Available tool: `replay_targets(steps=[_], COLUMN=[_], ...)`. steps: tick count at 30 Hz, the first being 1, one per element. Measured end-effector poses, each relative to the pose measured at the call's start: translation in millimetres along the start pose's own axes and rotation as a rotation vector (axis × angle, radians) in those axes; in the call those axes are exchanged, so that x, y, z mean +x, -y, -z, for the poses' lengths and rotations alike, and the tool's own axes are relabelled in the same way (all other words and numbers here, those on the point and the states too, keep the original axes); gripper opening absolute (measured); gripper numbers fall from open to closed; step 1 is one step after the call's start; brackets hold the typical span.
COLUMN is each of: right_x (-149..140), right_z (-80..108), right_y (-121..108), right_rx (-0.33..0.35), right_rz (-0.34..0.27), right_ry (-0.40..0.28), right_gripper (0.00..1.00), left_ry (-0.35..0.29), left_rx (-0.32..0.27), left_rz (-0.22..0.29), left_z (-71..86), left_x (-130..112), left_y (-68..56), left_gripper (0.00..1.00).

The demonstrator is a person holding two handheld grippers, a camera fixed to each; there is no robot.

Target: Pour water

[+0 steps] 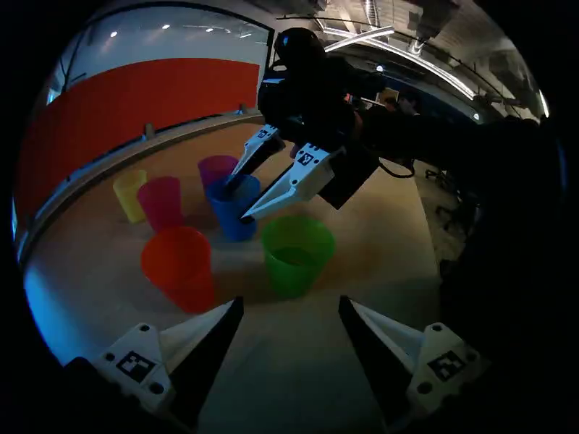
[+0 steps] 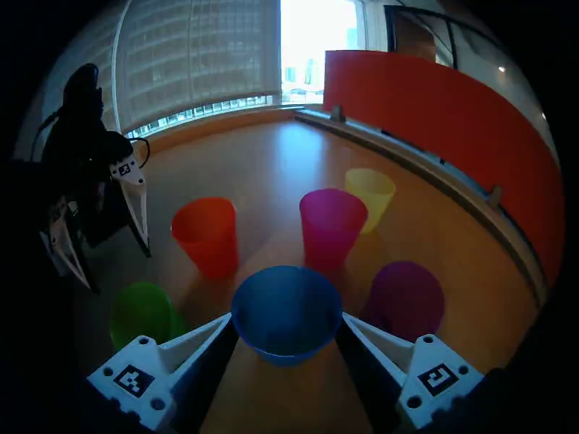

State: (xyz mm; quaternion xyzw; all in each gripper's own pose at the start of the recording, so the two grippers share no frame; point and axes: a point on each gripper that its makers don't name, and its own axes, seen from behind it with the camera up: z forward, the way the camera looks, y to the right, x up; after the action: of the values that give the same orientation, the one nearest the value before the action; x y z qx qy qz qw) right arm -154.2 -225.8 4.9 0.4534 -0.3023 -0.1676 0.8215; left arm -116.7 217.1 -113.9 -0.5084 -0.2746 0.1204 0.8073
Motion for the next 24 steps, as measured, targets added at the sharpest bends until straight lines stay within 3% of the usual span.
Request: replay_targets(steps=[12,24], right_x=[-12.7,-28.6], right_z=[6.9,41.5], right_y=[1.1,-0.5], right_rx=[-0.01,-0.062], right_rz=[-0.015,-0.033], right_ry=[0.019,0.004], right_gripper=[0.99,0.99], left_ry=[-0.002,-0.031], left_rx=[0.019,0.098], left_rz=[0.017,0.052], left_z=[2.5,24.1], left_x=[-3.1,-2.9], left_y=[3.8,24.7], left_gripper=[0.98,0.98])
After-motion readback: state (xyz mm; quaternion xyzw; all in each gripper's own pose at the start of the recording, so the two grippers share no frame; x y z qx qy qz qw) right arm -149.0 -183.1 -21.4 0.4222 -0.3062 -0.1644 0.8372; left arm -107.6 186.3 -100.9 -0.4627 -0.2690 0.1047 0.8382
